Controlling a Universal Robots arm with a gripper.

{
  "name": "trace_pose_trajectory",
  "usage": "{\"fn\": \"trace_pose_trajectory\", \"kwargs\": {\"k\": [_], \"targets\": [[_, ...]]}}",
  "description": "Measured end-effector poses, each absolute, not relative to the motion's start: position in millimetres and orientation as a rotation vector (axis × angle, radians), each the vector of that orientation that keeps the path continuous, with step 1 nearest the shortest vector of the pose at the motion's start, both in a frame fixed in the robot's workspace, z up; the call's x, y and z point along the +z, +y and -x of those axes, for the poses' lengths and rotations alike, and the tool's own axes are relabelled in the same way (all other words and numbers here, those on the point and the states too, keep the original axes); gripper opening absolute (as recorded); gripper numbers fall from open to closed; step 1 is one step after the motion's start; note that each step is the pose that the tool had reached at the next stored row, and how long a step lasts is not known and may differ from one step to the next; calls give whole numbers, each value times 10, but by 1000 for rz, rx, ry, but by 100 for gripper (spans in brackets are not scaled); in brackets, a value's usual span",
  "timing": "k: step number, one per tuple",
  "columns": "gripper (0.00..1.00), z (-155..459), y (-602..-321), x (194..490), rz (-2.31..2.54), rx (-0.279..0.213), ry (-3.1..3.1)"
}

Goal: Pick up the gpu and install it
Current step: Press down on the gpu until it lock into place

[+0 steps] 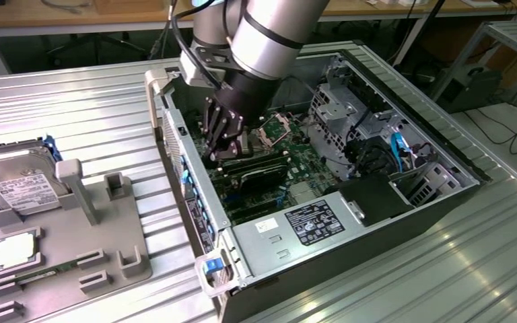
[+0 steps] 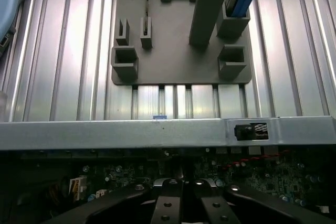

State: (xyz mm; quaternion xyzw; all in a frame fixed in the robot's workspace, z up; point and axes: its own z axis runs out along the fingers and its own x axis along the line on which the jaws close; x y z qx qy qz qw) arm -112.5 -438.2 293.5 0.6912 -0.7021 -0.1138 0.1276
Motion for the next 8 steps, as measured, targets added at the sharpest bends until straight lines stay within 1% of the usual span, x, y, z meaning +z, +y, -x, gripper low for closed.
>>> {"fn": "trace_pose_trajectory", "kwargs": {"k": [6,8], "targets": [[11,1102,-4371,2926,-2011,-331,-2043],[11,1089,-4407,2926,-2011,-335,-2042]]}}
